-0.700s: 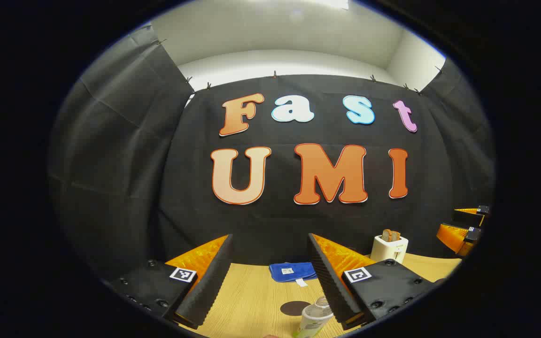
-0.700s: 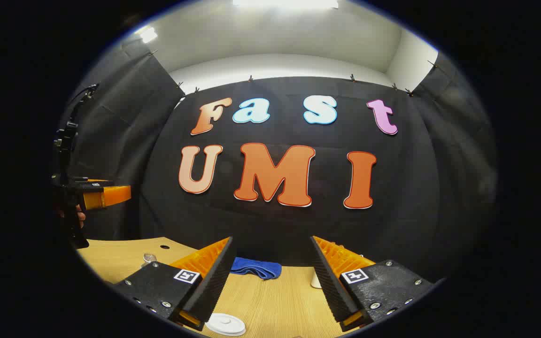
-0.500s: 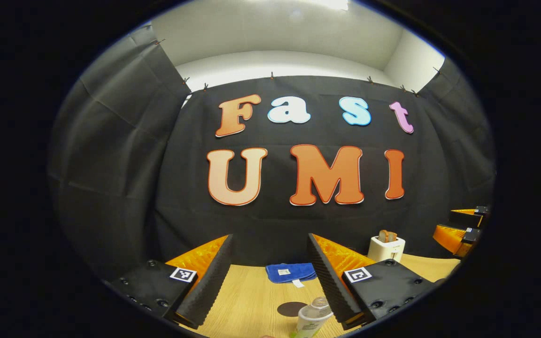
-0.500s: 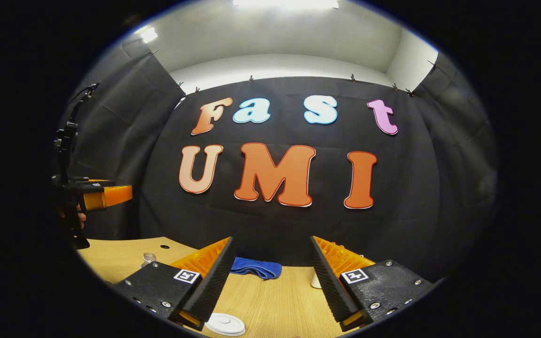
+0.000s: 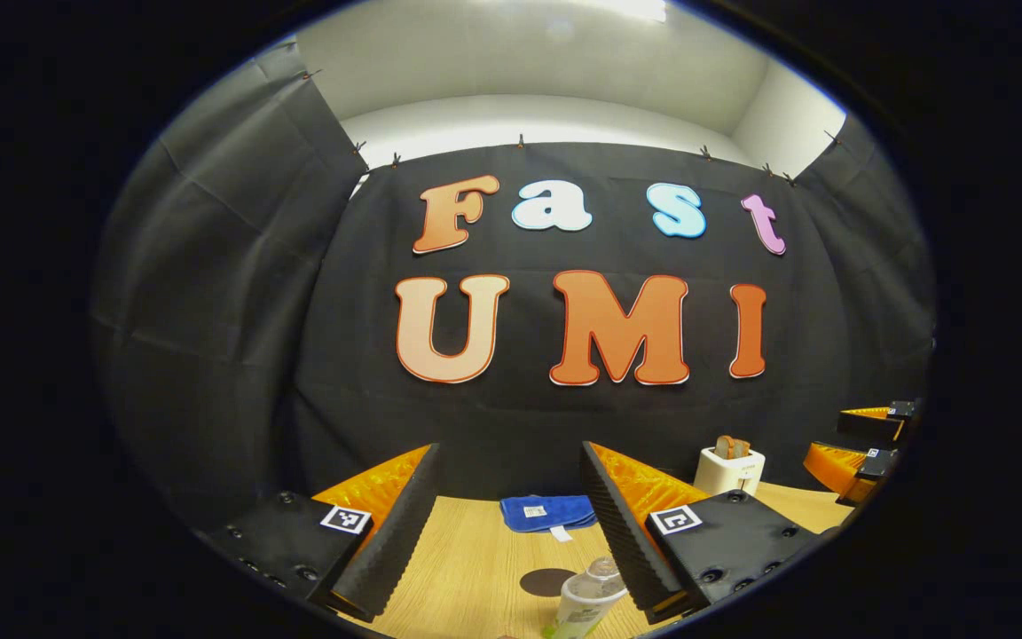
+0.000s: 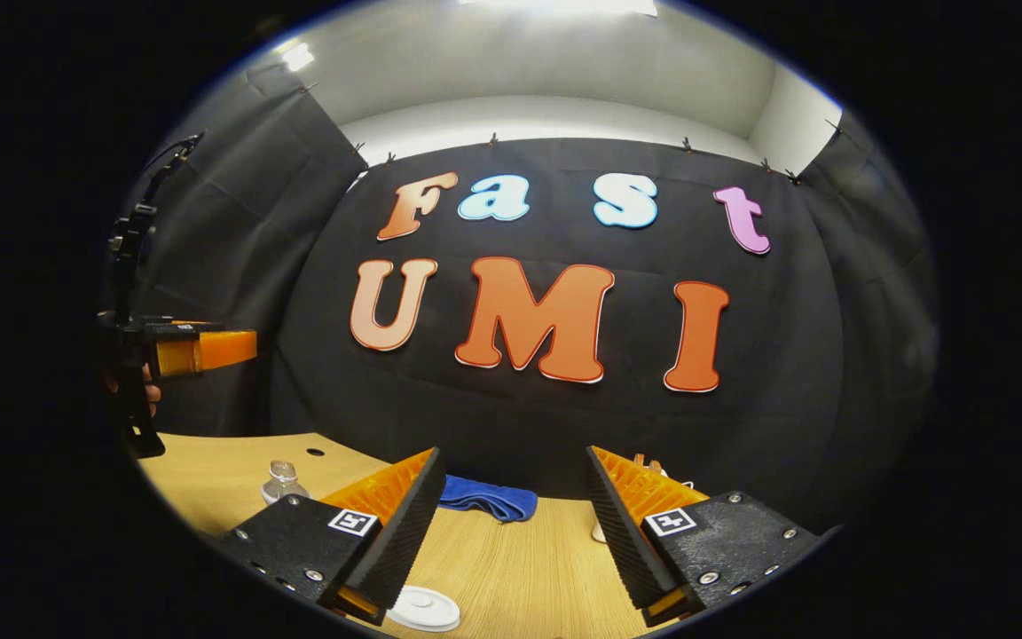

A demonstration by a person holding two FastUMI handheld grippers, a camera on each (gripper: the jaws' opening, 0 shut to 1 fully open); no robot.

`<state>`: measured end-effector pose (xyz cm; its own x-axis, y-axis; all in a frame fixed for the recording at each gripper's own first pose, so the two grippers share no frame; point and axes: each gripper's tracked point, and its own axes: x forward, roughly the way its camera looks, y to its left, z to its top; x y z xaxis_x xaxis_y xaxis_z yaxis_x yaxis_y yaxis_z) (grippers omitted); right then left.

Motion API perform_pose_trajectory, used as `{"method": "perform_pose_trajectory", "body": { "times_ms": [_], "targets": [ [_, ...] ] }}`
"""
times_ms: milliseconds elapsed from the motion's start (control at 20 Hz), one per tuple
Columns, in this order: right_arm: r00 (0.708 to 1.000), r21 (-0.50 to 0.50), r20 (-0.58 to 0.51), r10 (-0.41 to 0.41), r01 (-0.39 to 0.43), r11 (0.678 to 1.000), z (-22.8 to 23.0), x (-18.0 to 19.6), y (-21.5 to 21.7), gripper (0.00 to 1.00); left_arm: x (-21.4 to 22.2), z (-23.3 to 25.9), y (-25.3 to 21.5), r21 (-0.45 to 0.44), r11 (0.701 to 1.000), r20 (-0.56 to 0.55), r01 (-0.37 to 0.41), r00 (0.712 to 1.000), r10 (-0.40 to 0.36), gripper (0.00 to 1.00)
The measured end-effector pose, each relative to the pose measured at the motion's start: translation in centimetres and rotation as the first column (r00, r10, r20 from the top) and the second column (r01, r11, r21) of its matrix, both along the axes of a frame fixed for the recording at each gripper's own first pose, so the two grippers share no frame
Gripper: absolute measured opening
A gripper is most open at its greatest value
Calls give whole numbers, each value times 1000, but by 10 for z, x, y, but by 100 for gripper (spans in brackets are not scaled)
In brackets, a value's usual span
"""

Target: Open the teacup lid with one hand, grasp the water bottle and pour water into the teacup with the other hand; after pouring, place the water bottle on the coaster and then close the teacup lid.

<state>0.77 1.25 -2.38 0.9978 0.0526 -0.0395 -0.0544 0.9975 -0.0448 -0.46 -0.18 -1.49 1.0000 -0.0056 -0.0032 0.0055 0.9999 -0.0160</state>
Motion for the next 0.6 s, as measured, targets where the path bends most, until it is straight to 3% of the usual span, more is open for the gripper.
{"method": "perform_pose_trajectory", "body": {
  "times_ms": [300, 500, 600],
  "targets": [
    [997, 62, -59, 51, -47, 997, -29, 4, 13, 94, 0, -15, -3, 20, 1000, -28, -3, 1000, 3, 99],
    [978, 88, -173, 116, -102, 991, -78, 5, 31, 92, -1, -36, -19, 40, 999, -64, 28, 998, -25, 98],
    [958, 155, -213, 191, -160, 975, -99, 3, 51, 92, -3, -44, -26, 46, 998, -70, 40, 997, -37, 99]
  ]
}}
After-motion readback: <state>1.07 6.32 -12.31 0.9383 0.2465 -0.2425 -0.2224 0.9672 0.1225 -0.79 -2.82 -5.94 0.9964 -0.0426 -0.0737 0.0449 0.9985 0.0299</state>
